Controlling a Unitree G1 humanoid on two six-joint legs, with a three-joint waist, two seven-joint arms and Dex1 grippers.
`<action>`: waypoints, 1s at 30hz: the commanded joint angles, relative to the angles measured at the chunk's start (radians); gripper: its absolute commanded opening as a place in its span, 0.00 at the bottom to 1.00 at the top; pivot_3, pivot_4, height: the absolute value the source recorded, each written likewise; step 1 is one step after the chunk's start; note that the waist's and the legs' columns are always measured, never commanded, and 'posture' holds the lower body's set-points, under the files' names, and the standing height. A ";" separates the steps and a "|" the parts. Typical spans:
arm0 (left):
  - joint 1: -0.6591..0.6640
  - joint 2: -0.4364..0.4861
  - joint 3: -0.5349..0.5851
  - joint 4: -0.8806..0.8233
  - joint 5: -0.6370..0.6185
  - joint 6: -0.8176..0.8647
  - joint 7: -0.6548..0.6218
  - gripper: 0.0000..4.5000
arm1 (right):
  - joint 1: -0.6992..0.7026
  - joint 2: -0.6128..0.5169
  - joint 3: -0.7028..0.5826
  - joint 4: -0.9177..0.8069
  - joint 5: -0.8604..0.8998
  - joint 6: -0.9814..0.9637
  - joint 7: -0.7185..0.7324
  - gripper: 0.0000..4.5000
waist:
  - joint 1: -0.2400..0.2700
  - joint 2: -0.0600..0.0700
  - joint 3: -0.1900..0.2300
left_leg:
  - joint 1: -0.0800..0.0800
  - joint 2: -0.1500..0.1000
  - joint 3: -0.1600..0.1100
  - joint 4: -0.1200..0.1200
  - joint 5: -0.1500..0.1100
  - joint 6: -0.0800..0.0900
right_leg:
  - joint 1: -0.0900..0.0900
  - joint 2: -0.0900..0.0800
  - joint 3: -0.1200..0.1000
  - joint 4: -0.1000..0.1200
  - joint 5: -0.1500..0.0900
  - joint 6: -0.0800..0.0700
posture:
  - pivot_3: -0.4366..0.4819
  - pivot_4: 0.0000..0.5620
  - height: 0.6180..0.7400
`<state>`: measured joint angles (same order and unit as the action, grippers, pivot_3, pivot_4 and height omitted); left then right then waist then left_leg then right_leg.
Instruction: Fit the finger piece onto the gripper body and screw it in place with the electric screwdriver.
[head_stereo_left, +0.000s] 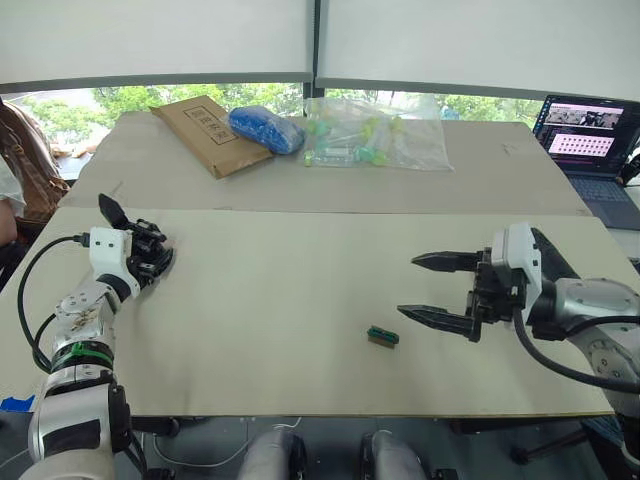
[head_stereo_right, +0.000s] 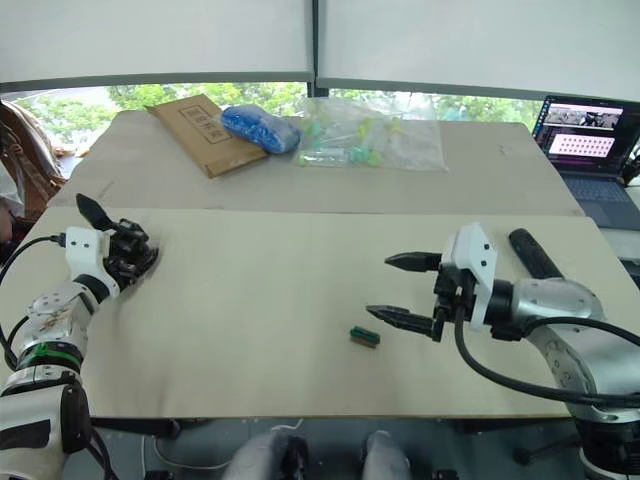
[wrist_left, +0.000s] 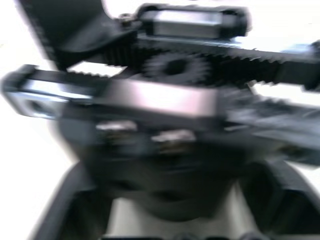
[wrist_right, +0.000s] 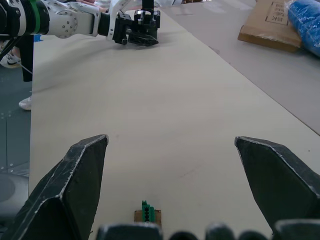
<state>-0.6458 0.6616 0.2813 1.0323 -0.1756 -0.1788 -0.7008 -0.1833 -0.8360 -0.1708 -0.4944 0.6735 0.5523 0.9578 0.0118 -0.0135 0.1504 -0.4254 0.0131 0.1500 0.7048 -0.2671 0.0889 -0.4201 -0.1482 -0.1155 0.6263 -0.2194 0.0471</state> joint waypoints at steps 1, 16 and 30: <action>0.057 -0.036 -0.060 -0.174 -0.017 -0.030 -0.139 0.53 | 0.033 -0.001 -0.068 -0.041 0.013 -0.008 -0.029 1.00 | 0.002 0.000 0.000 | 0.000 0.000 0.000 0.000 0.000 0.000 | 0.000 0.000 0.000 0.000 0.000 0.000 | 0.48 0.27 0.93; -0.122 -0.407 -0.523 -0.466 0.020 0.145 -0.463 0.53 | 0.411 0.077 -0.292 -0.225 -0.002 -0.015 -0.199 1.00 | 0.012 -0.001 0.000 | -0.006 0.000 -0.004 0.009 0.001 0.002 | 0.000 0.001 -0.003 0.002 0.001 0.001 | 0.48 0.27 0.93; -0.214 -0.512 -0.521 -0.153 0.110 0.071 -0.459 0.98 | 0.534 0.133 -0.333 -0.304 -0.038 -0.040 -0.267 1.00 | 0.013 -0.001 0.001 | -0.007 0.000 -0.005 0.010 -0.002 0.008 | 0.000 -0.001 -0.002 0.001 0.001 0.002 | 0.48 0.27 0.93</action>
<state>-0.8655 0.1378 -0.2560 0.9119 -0.0455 -0.1252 -1.1388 0.3455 -0.6963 -0.4579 -0.7651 0.6294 0.5327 0.6907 0.0251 -0.0144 0.1510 -0.4324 0.0133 0.1449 0.7150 -0.2695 0.0968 -0.4208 -0.1488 -0.1170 0.6272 -0.2182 0.0494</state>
